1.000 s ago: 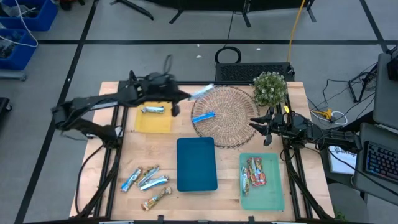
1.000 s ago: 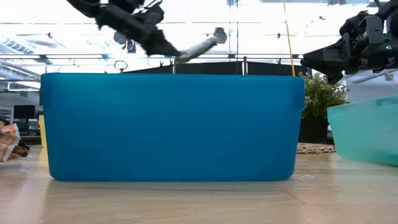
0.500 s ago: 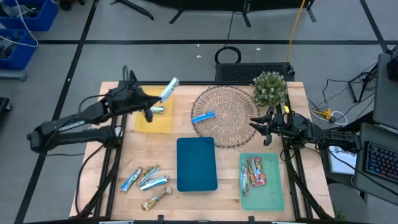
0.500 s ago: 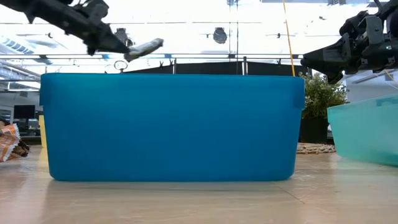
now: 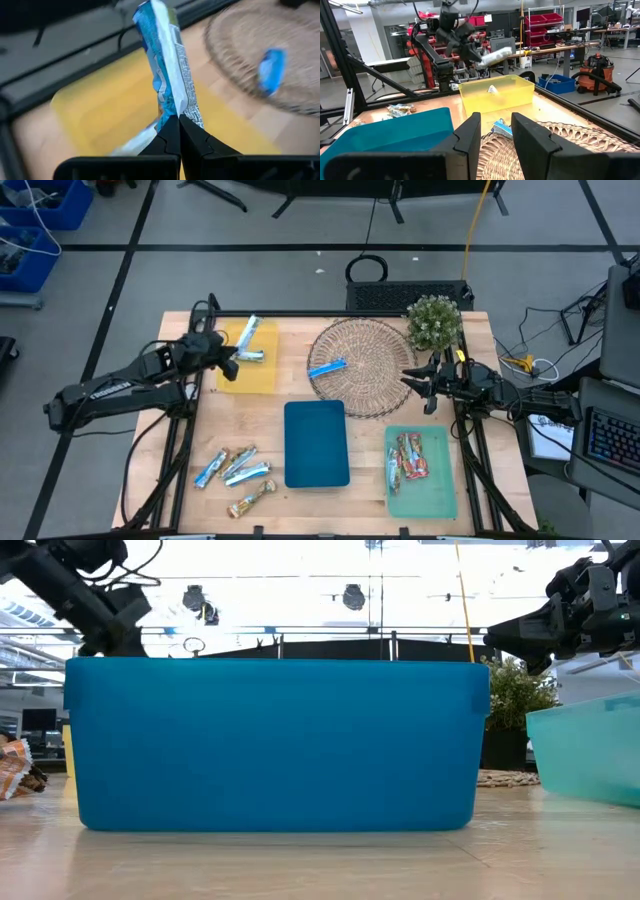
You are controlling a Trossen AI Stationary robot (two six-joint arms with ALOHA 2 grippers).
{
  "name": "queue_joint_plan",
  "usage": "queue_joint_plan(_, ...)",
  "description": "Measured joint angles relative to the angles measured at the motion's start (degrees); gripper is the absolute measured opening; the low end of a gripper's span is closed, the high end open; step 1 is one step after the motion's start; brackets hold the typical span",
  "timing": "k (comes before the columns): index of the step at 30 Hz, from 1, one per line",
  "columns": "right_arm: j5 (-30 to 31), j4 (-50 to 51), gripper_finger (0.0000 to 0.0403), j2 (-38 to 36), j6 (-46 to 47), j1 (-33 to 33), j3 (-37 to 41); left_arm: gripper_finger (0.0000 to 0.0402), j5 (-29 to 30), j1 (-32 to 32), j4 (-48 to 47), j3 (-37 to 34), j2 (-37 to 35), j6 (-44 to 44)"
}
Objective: Pick and place Granola Bars by type
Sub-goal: Put the blue granola bar into the yellow bin
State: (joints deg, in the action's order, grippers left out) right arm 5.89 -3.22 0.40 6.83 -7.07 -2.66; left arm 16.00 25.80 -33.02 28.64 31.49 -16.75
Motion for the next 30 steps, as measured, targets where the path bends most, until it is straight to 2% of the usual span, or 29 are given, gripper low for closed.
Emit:
queue_joint_plan(5,0.0,0.0,0.01,0.0,0.0,0.0,0.0,0.0,0.6,0.0,-3.2,0.0,0.4,-3.4)
queue_joint_plan(17,0.0,0.0,0.01,0.0,0.0,0.0,0.0,0.0,1.5,0.0,-3.1,0.0,0.4,-6.0)
queue_joint_plan(22,0.0,0.0,0.01,0.0,0.0,0.0,0.0,0.0,2.3,0.0,-0.6,0.0,1.8,-7.0)
queue_joint_plan(30,0.0,0.0,0.01,0.0,0.0,0.0,0.0,0.0,-1.6,0.0,6.2,0.0,8.3,-6.1)
